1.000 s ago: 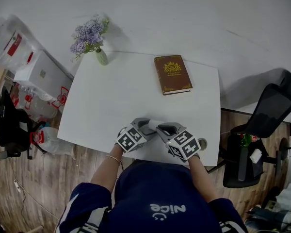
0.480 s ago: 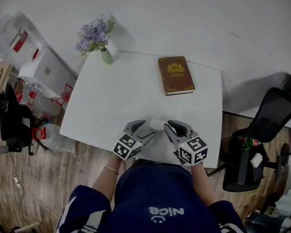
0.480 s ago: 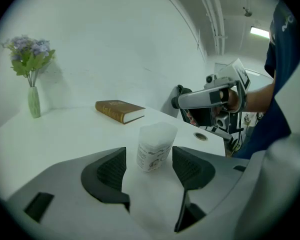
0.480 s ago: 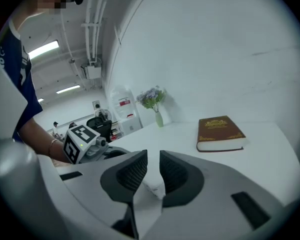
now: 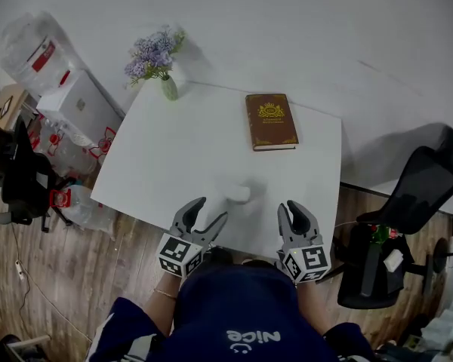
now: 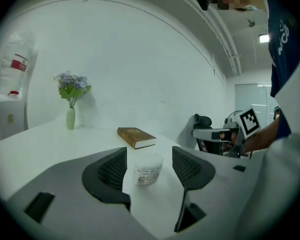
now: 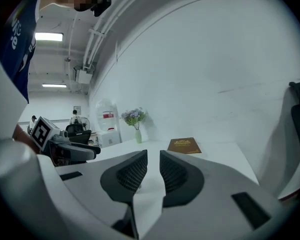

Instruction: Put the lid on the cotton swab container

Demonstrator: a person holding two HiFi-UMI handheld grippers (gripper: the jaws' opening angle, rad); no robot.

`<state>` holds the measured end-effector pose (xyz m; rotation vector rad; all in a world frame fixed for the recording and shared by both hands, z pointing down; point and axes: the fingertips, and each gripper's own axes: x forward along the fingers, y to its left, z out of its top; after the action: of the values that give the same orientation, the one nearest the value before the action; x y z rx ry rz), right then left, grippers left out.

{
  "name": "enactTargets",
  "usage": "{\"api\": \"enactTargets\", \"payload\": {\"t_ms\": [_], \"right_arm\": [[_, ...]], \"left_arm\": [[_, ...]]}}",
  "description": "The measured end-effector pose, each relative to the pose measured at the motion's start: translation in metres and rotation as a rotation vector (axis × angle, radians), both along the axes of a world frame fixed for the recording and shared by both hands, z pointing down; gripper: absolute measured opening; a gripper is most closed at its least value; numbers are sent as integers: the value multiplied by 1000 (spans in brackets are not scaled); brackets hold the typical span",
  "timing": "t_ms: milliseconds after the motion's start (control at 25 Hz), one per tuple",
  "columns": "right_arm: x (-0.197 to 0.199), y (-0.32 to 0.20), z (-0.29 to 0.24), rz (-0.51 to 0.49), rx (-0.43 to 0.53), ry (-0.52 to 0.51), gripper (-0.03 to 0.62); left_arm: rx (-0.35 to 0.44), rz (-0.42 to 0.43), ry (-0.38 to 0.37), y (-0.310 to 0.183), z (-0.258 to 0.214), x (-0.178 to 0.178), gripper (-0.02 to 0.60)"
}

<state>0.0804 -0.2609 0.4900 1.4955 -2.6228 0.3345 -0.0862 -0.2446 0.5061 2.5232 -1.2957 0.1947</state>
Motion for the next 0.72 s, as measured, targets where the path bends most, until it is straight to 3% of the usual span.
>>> {"api": "enactTargets", "payload": {"t_ms": [320, 720], "right_arm": [[31, 38, 12, 39, 2, 41, 63], [39, 50, 8, -7, 38, 47, 63]], "left_arm": [[58, -24, -6, 37, -16, 29, 293], [97, -75, 4, 52, -25, 39, 268]]}}
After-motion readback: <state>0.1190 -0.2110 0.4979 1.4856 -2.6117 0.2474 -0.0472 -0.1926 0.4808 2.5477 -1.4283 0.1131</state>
